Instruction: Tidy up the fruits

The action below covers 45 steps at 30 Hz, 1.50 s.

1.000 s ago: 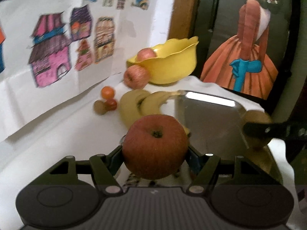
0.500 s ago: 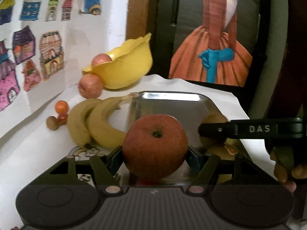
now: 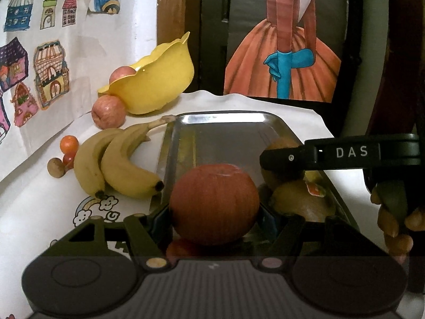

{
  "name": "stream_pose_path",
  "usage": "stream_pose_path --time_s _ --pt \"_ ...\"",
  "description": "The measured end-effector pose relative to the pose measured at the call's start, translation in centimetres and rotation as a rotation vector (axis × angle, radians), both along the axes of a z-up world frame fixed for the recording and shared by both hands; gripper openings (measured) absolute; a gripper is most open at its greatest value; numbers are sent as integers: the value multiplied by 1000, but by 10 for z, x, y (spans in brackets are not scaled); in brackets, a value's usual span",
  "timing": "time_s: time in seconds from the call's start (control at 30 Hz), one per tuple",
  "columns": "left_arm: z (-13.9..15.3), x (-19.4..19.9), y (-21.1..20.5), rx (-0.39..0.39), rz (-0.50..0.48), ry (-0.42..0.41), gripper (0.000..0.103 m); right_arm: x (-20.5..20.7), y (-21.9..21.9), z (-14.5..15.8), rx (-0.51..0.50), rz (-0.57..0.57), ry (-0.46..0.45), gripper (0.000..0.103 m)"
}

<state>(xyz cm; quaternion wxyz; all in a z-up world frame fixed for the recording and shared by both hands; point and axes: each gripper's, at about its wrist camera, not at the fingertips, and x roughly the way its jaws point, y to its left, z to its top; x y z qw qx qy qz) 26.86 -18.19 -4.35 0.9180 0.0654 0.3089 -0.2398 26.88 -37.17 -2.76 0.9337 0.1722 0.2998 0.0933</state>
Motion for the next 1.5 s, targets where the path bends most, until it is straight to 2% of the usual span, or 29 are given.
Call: stream_pose_path --time_s 0.1,0.3,0.4,0.6,0.67,0.8,1.0,1.27,1.5 --pt "0 -2 -1 6 -1 0 74 -4 0 1 -3 1 -4 62" --pt "4 -8 0 5 -9 6 74 -17 0 9 -12 -7 -26 72" --pt "11 -20 2 2 -10 -48 75 -26 0 15 -13 -17 -40 77" --pt "27 -43 11 -12 -13 -98 82 -52 2 32 -26 -35 -79 85" --pt "32 -51 16 -24 0 -107 85 -63 5 38 -43 -43 -97 93" --pt "43 -71 30 -51 30 -139 94 -90 14 52 -99 -59 -147 102" --pt "54 -105 59 -79 79 -187 102 -134 27 69 -166 -79 -203 102" --pt "64 -141 100 -91 127 -194 103 -192 58 74 -321 -102 -217 102" --pt "63 -168 128 -65 152 -206 103 -226 95 68 -430 -82 -110 102"
